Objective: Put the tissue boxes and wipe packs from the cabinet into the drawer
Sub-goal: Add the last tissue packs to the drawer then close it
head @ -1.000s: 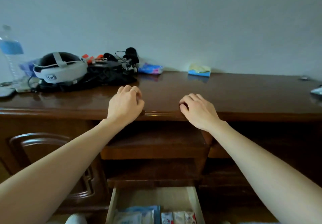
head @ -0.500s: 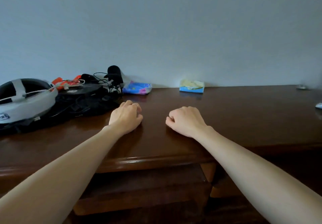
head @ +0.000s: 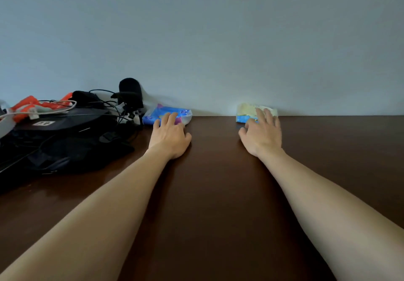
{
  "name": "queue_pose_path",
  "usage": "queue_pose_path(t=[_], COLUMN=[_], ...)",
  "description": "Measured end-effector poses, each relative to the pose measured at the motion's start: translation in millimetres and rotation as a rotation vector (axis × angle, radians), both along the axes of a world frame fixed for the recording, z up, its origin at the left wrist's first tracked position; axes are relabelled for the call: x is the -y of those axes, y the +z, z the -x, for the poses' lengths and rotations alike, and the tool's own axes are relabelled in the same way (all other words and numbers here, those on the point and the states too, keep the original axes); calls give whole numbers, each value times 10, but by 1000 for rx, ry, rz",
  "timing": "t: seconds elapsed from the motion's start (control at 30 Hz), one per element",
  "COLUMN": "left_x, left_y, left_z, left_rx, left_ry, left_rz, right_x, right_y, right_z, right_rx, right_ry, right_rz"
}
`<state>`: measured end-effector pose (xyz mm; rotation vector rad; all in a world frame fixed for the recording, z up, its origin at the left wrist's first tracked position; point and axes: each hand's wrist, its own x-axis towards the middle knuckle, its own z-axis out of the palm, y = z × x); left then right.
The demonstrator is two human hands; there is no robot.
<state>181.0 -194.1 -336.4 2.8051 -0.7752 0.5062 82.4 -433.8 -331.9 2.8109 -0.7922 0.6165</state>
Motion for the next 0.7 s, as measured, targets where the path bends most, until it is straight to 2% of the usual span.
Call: queue_pose_path(t=[0.13, 0.3, 0.5, 0.6, 0.7], left_x=[79, 44, -21, -24, -11], left_y=[-11, 17, 55, 56, 76], left_z=[-186, -117, 36, 57, 124], left_rx=[-74, -28, -43, 34, 190], left_ry=[0, 14, -92, -116, -158], left_rz=[-41, -59, 8, 64, 274], right_x=[159, 142, 148, 143, 99], right_y=[-46, -19, 8, -22, 6], right_z=[-203, -184, -194, -166, -97], right_rx=[-96, -187, -234, -148, 92], right_ry=[-42, -88, -111, -66, 133], right_rz=[-31, -84, -179, -111, 89])
